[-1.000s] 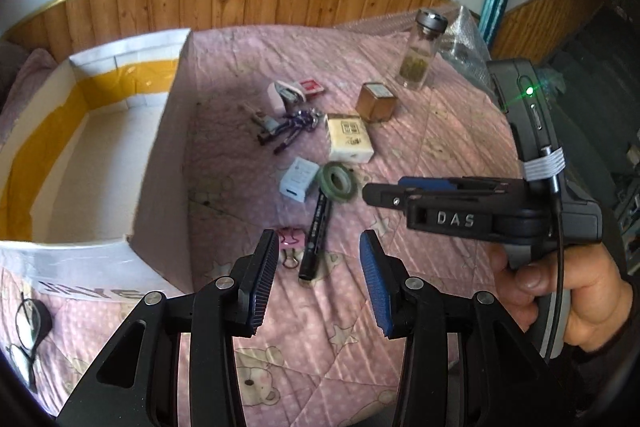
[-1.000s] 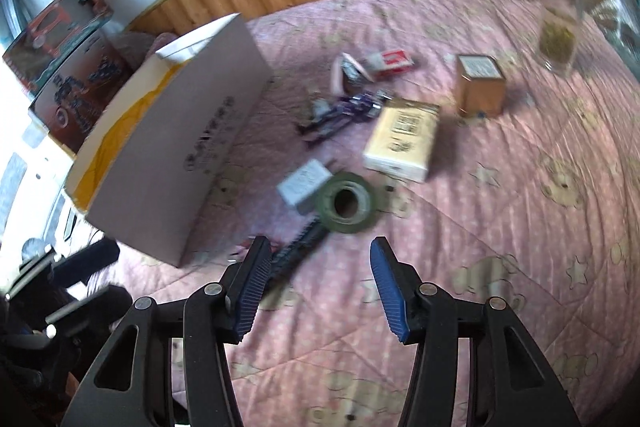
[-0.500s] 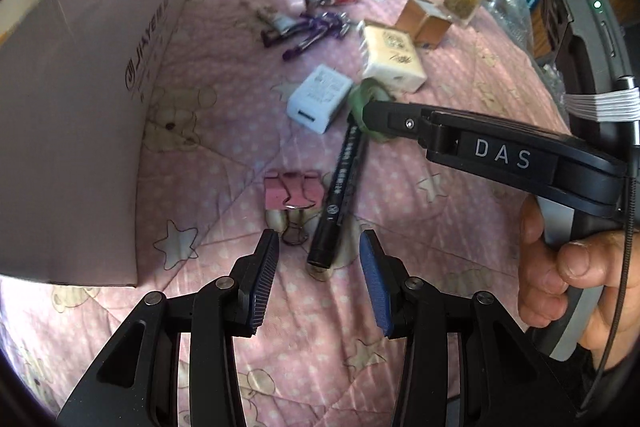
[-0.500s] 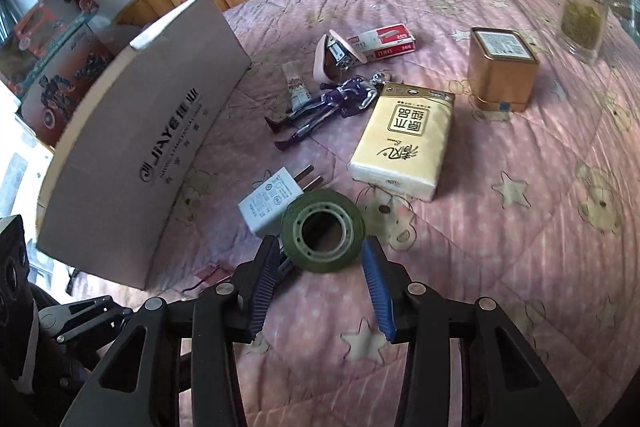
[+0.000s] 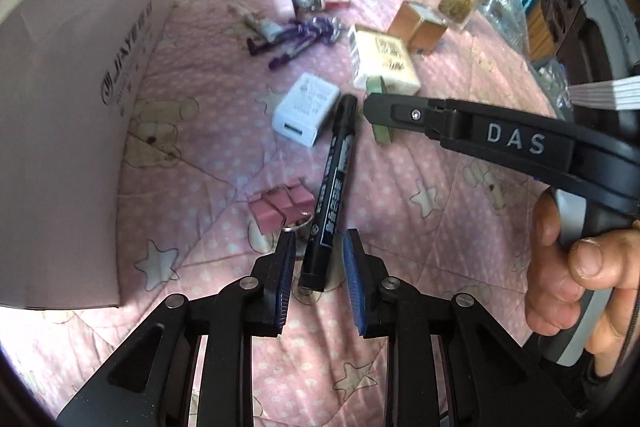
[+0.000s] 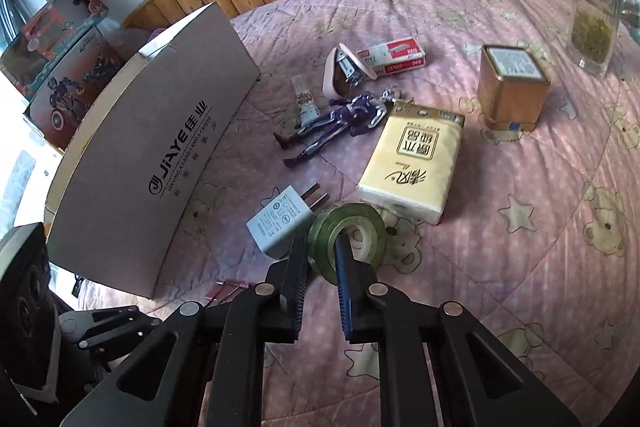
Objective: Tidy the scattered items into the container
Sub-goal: 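Close the right tool on the green tape roll while the left tool grasps the black marker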
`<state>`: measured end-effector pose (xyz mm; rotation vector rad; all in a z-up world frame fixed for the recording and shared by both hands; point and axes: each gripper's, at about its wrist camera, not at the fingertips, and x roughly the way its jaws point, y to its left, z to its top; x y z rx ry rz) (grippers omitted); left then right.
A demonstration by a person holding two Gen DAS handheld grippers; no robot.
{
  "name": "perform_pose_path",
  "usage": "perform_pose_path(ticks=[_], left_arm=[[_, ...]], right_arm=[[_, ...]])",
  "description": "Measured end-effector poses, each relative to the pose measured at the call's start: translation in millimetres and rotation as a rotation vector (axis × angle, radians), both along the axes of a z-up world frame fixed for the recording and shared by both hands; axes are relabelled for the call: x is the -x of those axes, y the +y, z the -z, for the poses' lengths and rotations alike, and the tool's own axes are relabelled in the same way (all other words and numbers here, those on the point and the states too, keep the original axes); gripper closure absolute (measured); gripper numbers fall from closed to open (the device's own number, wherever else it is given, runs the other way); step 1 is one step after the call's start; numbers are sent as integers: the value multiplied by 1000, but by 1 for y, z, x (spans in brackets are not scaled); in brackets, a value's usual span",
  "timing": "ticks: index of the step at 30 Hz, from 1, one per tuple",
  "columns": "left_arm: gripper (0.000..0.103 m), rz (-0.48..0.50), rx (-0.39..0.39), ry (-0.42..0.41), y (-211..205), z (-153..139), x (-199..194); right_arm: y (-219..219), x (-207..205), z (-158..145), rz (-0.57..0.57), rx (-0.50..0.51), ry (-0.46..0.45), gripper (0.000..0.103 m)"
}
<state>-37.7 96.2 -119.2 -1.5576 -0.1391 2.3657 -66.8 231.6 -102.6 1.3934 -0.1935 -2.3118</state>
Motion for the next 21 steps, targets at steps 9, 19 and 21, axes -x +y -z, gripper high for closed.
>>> perform_pose_path(ticks=[9,19,21], left_arm=[[70,-8,7,20,3,1,0],[69,51,31,31,26,1,-2],[65,57,63,56,36,2,1]], right_arm=[[-5,13,18,12,71,-51,87],[31,-11,-11,98,87,-28,88],[36,-13,-5,111,84,-51,88]])
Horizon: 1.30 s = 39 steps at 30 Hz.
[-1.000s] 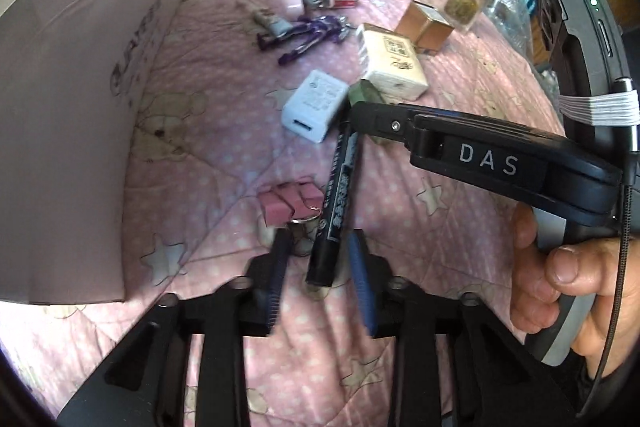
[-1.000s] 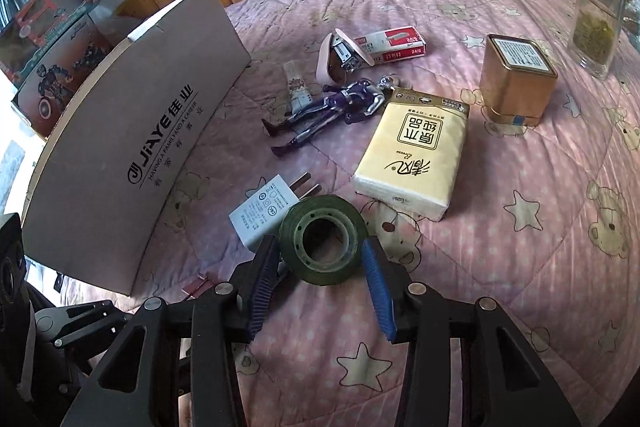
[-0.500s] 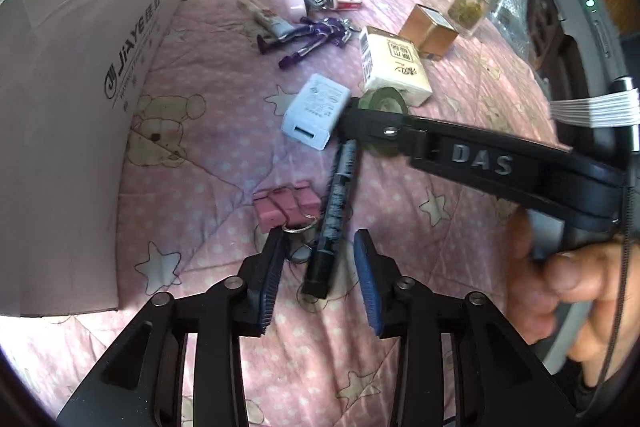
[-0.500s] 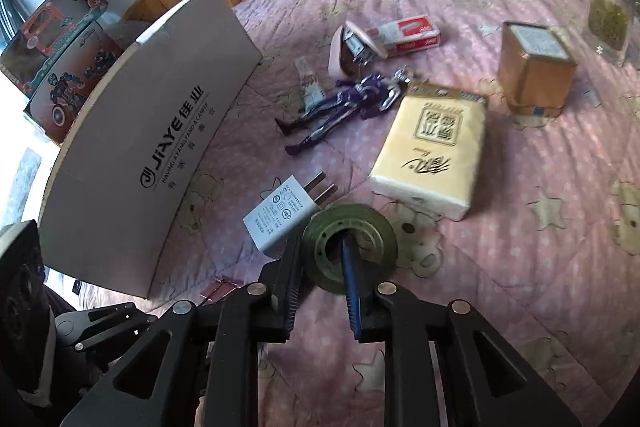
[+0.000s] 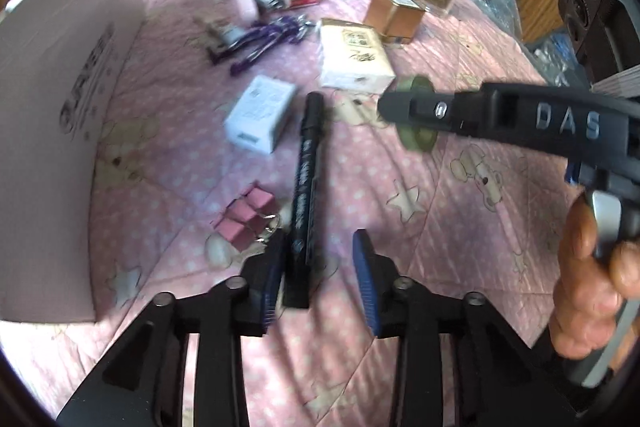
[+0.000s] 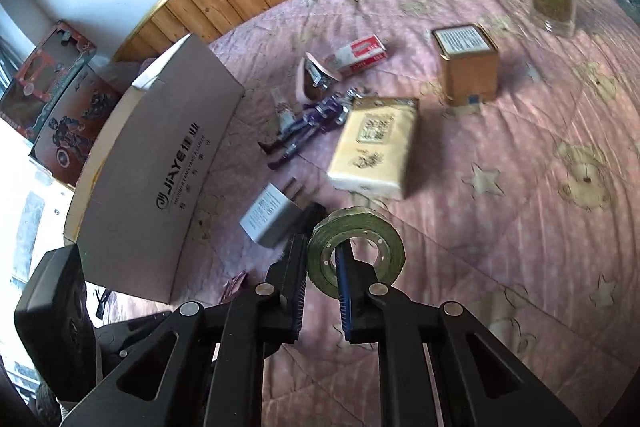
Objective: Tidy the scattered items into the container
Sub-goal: 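Close the right tool on the green tape roll while the left tool grasps the black marker, then lift the tape roll and marker and carry both tools over the white box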
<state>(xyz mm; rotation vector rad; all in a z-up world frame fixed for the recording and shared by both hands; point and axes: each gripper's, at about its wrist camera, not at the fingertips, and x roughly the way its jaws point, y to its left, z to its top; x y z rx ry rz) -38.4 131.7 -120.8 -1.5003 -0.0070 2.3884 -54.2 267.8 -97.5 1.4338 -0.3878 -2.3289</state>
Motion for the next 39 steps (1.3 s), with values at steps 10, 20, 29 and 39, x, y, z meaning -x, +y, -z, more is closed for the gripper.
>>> perform_pose_path(ticks=[10,20,29,39], left_arm=[[89,-62,-42,16,-5,2,19],[89,-67,-88,80,-7,-30,5],[89,-134,-119,109,-25,-59,-5],[89,-167,-199,176,-50,-95,-15]], right_arm=[[16,-10,9,33,-1,-38,88],[26,-32,0,42,-10,-21,88],[19,-54,-16,15,-42,4,88],[-4,-73,-47,-33,-66,58,88]])
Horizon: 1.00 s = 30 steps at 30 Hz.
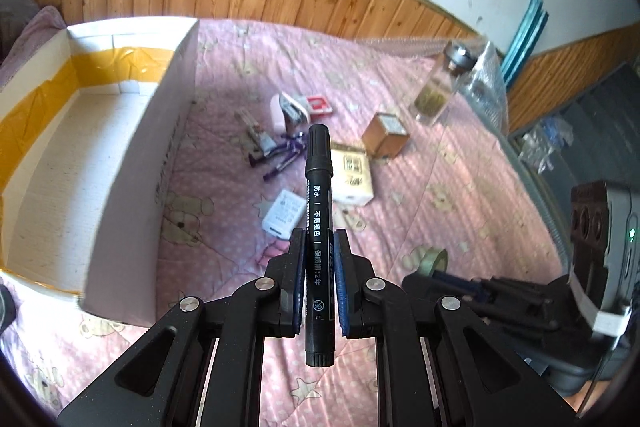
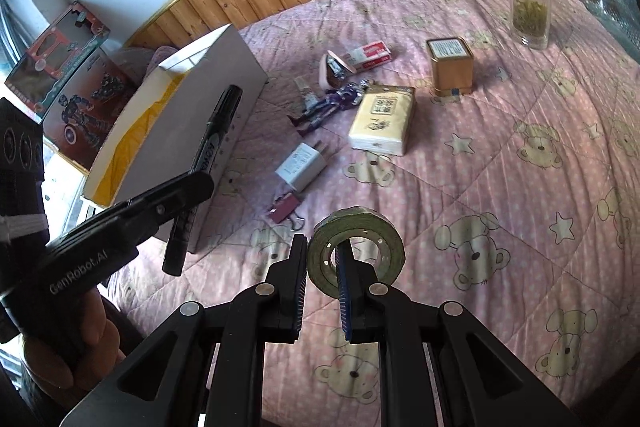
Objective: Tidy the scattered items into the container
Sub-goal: 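Lift the tape roll and marker and carry both tools over the white box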
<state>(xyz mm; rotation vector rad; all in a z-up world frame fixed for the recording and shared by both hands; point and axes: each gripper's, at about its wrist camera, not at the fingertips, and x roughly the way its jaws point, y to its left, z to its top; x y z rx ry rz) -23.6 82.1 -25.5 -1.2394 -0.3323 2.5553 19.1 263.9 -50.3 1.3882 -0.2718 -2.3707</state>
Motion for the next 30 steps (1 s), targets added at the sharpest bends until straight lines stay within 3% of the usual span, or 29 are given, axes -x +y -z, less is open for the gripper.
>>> perform_pose_path(ticks=[30], left_arm=[[89,-120,-174,100,-78,-48,-22]], right_arm=[[-91,-22,-61,-166,-17,113,88]])
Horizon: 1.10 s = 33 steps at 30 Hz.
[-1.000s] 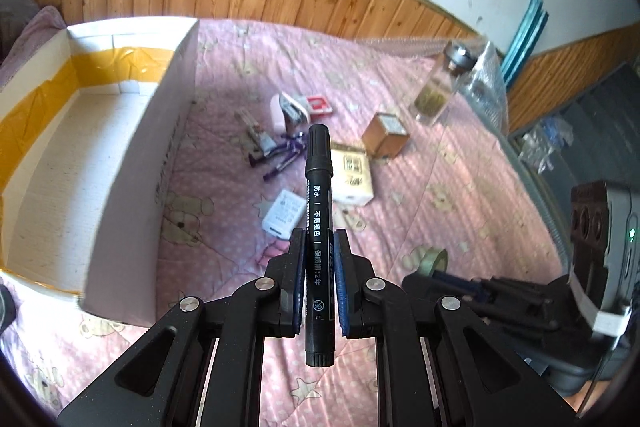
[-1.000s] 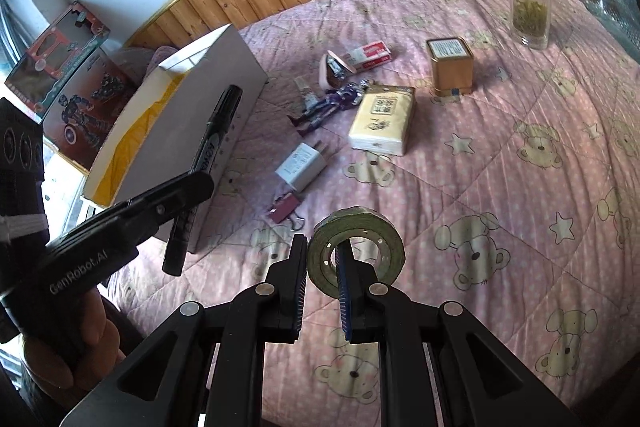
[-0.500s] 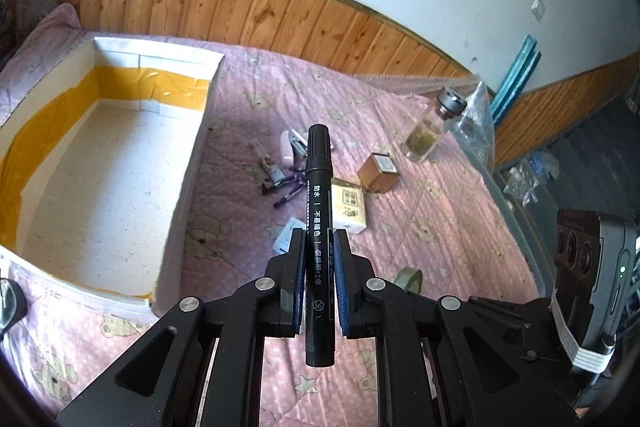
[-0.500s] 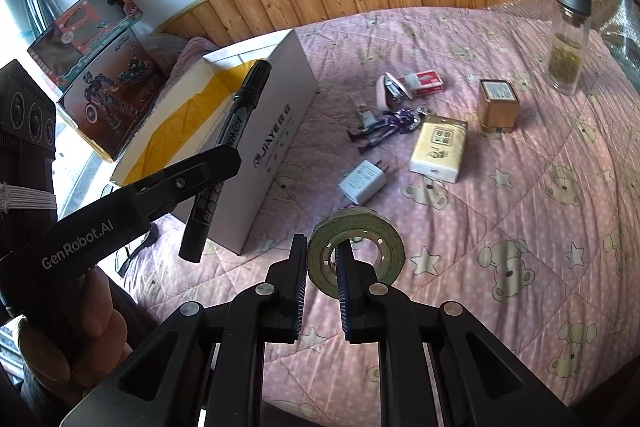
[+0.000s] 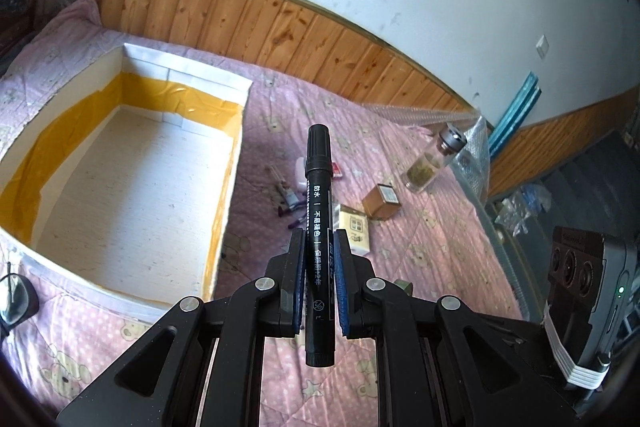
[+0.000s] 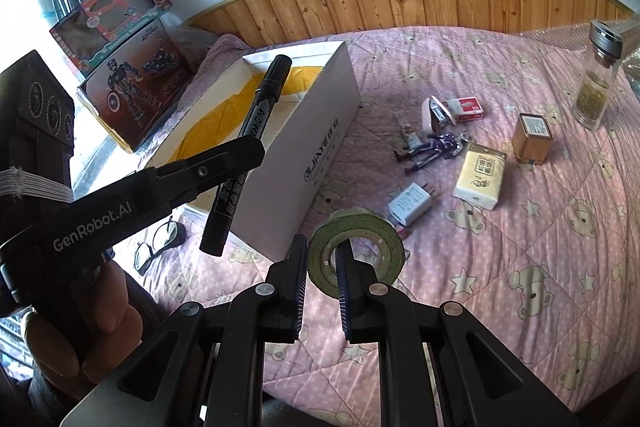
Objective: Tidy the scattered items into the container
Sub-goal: 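Lift the tape roll and marker and carry both tools over the white box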
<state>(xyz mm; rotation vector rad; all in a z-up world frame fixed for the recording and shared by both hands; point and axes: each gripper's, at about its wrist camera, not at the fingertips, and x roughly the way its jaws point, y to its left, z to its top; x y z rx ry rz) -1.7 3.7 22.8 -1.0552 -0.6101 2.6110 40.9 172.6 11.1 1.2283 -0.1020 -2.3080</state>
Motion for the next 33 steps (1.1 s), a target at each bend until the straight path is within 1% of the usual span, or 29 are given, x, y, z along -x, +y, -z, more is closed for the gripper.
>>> perform_pose_path(ticks=[12,16,19,33], left_arm=[[89,-73,-45,3,-32,-4,4],[89,-91,-45,-6,-37,-3,5],[89,-110,-31,-19,-41,-2,7],[89,-198,-43,-51,-76,1,10]], right_arm=[[-29,4,-16,-66,0,24,88],[-34,6,-19,-75,0,27,88],[-40,7,-21,-89,-1,31,88],[-62,16,-33,-142,2,50,88]])
